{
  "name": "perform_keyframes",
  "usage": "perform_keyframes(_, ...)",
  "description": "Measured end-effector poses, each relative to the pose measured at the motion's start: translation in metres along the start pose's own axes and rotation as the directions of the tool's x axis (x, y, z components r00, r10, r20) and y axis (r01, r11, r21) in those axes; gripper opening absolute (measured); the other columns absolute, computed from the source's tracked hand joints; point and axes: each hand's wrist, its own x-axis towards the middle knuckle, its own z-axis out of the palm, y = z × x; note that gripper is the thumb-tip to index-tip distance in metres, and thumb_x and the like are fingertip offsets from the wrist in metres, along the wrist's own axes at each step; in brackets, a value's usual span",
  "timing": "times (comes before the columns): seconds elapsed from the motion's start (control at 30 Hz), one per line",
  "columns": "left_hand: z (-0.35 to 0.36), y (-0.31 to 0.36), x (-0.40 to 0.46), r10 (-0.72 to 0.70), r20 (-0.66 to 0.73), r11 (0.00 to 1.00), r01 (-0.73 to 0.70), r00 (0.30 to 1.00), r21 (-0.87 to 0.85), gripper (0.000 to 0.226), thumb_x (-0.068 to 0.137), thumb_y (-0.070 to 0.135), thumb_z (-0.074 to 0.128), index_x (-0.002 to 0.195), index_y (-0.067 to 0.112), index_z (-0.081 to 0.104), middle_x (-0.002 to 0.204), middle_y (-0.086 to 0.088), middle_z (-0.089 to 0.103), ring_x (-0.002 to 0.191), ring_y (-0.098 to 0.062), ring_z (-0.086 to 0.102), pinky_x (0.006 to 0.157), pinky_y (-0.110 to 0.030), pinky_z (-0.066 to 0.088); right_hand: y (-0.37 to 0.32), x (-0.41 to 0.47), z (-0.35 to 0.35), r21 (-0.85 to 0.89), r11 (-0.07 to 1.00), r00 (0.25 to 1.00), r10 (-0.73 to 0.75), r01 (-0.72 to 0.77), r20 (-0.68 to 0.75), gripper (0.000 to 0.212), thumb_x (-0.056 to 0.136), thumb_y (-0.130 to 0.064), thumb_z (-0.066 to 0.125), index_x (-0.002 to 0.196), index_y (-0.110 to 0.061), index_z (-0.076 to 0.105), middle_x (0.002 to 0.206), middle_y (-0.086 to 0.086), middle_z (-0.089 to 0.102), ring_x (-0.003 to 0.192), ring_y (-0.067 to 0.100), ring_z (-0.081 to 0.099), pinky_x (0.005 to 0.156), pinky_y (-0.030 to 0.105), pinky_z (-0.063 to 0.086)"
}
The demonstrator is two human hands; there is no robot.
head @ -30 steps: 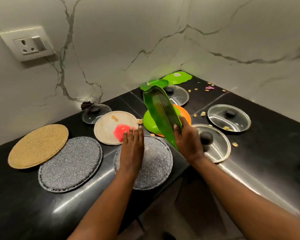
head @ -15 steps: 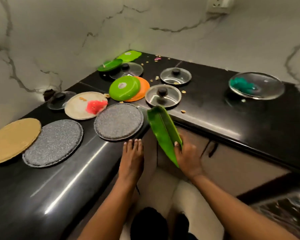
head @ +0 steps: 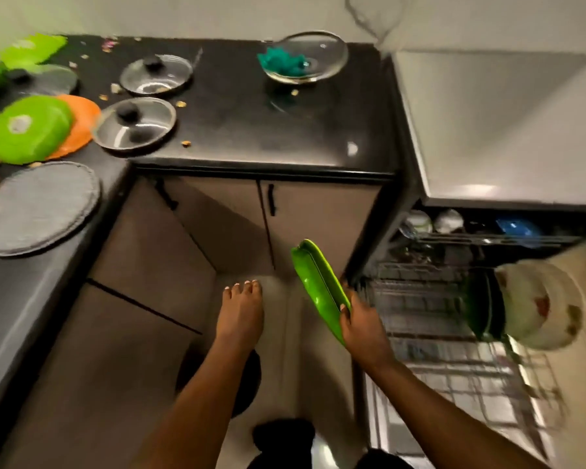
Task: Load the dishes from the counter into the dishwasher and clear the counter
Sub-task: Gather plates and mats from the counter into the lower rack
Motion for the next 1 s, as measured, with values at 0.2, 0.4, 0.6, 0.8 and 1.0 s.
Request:
perform_keyframes(0.2, 0.018, 0.141, -0.014, 0.111, 0.127, 0.993, -0.115, 0.986, 0.021, 0.049, 0.092, 0.017, 0.052, 0.138, 0.007, 0.038, 0.14, -0.012, 0.047, 0.125, -0.031, 0.046, 0.107, -0.043, 0.032, 0.115, -0.067, -0.077, -0.075, 0.984, 0.987, 0.161, -0.161, -0.003, 0.027, 0.097, -0.012, 0.047, 0.124, -0.005, 0.051, 0.09, 0.024, 0.067, 0.083, 0.044, 0.063, 0.065, 0.045, 0.044)
perform_keyframes(0.4, 0.017, 0.283, -0.048, 0.297, 0.139, 0.954, -0.289, 0.945, -0.08, 0.044, 0.093, 0.019, 0.046, 0.135, 0.008, 0.041, 0.135, -0.012, 0.049, 0.123, -0.032, 0.046, 0.106, -0.043, 0.033, 0.197, -0.118, -0.156, -0.091, 0.962, 0.962, 0.247, -0.258, -0.119, 0.034, 0.094, -0.007, 0.049, 0.128, -0.004, 0.05, 0.084, 0.026, 0.066, 0.077, 0.044, 0.063, 0.06, 0.044, 0.043)
perform_keyframes(0.6, 0.039, 0.364, -0.069, 0.393, 0.205, 0.92, -0.382, 0.896, -0.091, 0.049, 0.096, 0.023, 0.048, 0.142, 0.008, 0.037, 0.142, -0.011, 0.047, 0.129, -0.03, 0.044, 0.111, -0.045, 0.032, 0.258, -0.153, -0.195, -0.076, 0.922, 0.918, 0.364, -0.379, -0.158, 0.036, 0.095, -0.006, 0.049, 0.131, -0.003, 0.047, 0.077, 0.021, 0.065, 0.067, 0.038, 0.063, 0.056, 0.033, 0.039)
perform_keyframes(0.8, 0.068, 0.386, -0.049, 0.409, 0.324, 0.91, -0.41, 0.853, -0.069, 0.053, 0.096, 0.022, 0.047, 0.144, 0.006, 0.033, 0.141, -0.013, 0.047, 0.129, -0.031, 0.044, 0.111, -0.046, 0.031, 0.295, -0.161, -0.195, -0.026, 0.856, 0.842, 0.501, -0.516, -0.202, 0.034, 0.096, -0.008, 0.049, 0.13, -0.005, 0.048, 0.083, 0.021, 0.066, 0.071, 0.038, 0.062, 0.059, 0.029, 0.038)
perform_keyframes(1.0, 0.126, 0.396, 0.004, 0.39, 0.368, 0.917, -0.39, 0.844, -0.078, 0.056, 0.098, 0.025, 0.045, 0.147, 0.005, 0.027, 0.148, -0.015, 0.039, 0.135, -0.033, 0.038, 0.114, -0.047, 0.029, 0.344, -0.125, -0.166, 0.006, 0.828, 0.798, 0.543, -0.561, -0.261, 0.033, 0.096, -0.006, 0.048, 0.128, -0.003, 0.049, 0.076, 0.017, 0.061, 0.068, 0.039, 0.061, 0.056, 0.032, 0.04)
